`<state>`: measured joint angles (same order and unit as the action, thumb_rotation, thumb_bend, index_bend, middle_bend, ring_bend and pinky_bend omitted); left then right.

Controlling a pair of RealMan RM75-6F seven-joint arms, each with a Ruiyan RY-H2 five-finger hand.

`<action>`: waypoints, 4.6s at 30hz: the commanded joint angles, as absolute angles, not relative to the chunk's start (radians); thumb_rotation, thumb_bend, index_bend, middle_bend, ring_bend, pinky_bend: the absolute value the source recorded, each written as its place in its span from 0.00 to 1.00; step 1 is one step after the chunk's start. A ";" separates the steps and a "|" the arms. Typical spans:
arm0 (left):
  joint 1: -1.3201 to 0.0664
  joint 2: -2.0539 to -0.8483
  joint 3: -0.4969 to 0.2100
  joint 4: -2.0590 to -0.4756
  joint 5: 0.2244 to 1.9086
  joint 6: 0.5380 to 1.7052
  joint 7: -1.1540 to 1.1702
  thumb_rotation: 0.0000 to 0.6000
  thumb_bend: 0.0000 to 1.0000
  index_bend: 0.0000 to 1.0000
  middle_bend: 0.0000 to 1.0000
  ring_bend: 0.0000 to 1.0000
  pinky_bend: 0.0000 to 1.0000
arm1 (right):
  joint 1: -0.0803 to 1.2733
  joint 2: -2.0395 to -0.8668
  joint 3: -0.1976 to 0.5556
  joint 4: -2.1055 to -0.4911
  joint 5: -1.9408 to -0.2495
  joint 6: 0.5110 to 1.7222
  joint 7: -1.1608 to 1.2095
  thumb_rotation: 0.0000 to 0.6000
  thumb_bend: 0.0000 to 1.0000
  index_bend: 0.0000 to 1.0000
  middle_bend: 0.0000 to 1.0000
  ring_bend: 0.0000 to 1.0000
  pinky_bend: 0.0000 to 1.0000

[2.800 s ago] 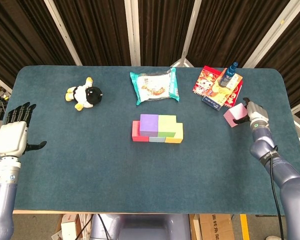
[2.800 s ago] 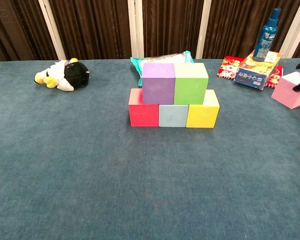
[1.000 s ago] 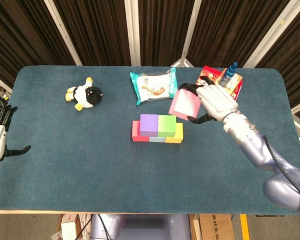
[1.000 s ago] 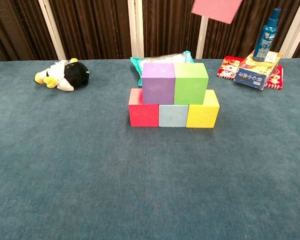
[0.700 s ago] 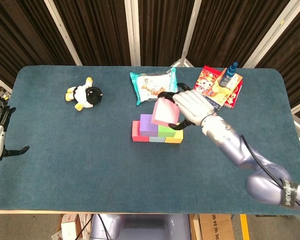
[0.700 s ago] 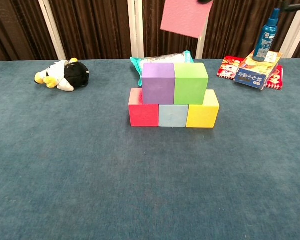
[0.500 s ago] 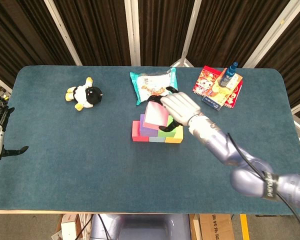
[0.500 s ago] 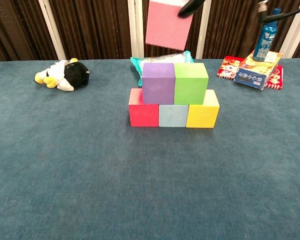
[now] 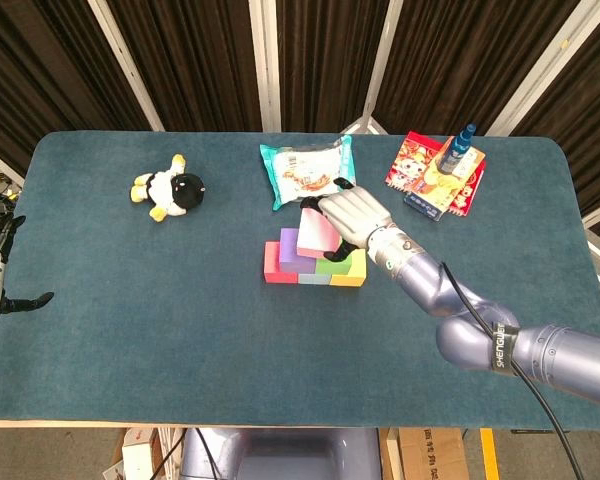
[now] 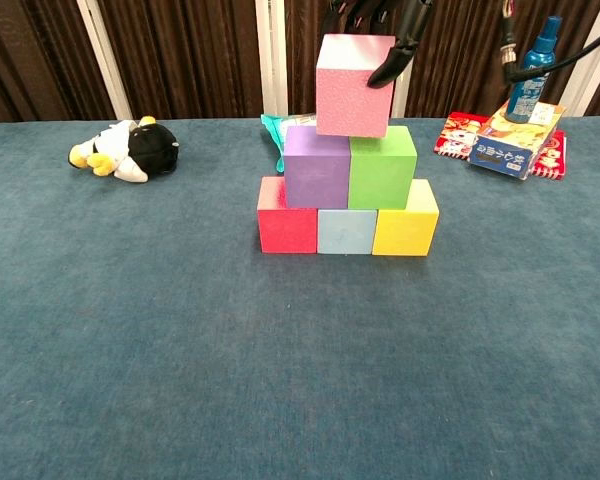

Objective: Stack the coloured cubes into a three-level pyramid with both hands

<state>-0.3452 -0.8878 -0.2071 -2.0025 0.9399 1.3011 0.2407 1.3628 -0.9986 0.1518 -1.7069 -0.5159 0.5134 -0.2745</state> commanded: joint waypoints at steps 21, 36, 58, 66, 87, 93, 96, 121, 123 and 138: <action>-0.347 -0.899 -0.206 -1.997 0.939 1.315 0.262 1.00 0.09 0.00 0.00 0.00 0.00 | 1.351 -1.014 0.175 -1.625 -0.640 0.420 -0.135 1.00 0.31 0.21 0.53 0.48 0.05; -0.347 -0.910 -0.204 -1.991 0.941 1.334 0.289 1.00 0.09 0.00 0.00 0.00 0.00 | 1.339 -1.017 0.199 -1.581 -0.738 0.350 -0.051 1.00 0.31 0.20 0.51 0.46 0.05; -0.348 -0.927 -0.203 -1.992 0.936 1.355 0.327 1.00 0.09 0.00 0.00 0.00 0.00 | 1.306 -1.030 0.222 -1.517 -0.870 0.264 0.061 1.00 0.31 0.19 0.50 0.44 0.05; -0.348 -0.929 -0.204 -1.991 0.936 1.355 0.329 1.00 0.09 0.00 0.00 0.00 0.00 | 1.301 -1.039 0.234 -1.511 -0.900 0.251 0.094 1.00 0.31 0.18 0.49 0.43 0.05; -0.346 -0.926 -0.206 -1.992 0.937 1.355 0.327 1.00 0.09 0.00 0.00 0.00 0.00 | 1.307 -1.047 0.225 -1.500 -0.944 0.238 0.137 1.00 0.31 0.17 0.47 0.39 0.05; -0.345 -0.925 -0.207 -1.992 0.937 1.355 0.325 1.00 0.09 0.00 0.00 0.00 0.00 | 1.316 -1.051 0.215 -1.490 -0.942 0.240 0.142 1.00 0.31 0.17 0.47 0.39 0.05; -0.345 -0.925 -0.208 -1.991 0.937 1.355 0.324 1.00 0.09 0.00 0.00 0.00 0.00 | 1.322 -1.050 0.208 -1.489 -0.941 0.239 0.142 1.00 0.31 0.16 0.47 0.39 0.05; -0.343 -0.924 -0.210 -1.993 0.936 1.358 0.326 1.00 0.09 0.00 0.00 0.00 0.00 | 1.348 -1.044 0.158 -1.493 -0.934 0.251 0.138 1.00 0.31 0.00 0.19 0.28 0.05; -0.343 -0.924 -0.211 -1.994 0.936 1.358 0.325 1.00 0.09 0.00 0.00 0.00 0.00 | 1.350 -1.043 0.154 -1.493 -0.933 0.254 0.135 1.00 0.31 0.00 0.18 0.28 0.05; -0.342 -0.921 -0.212 -1.996 0.939 1.357 0.320 1.00 0.09 0.00 0.00 0.00 0.00 | 1.376 -1.021 0.106 -1.527 -0.898 0.270 0.106 1.00 0.31 0.00 0.07 0.21 0.05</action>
<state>-0.3421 -0.9210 -0.2122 -1.9958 0.9391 1.3566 0.3197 1.3751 -1.0222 0.1082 -1.5252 -0.8994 0.2684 0.1076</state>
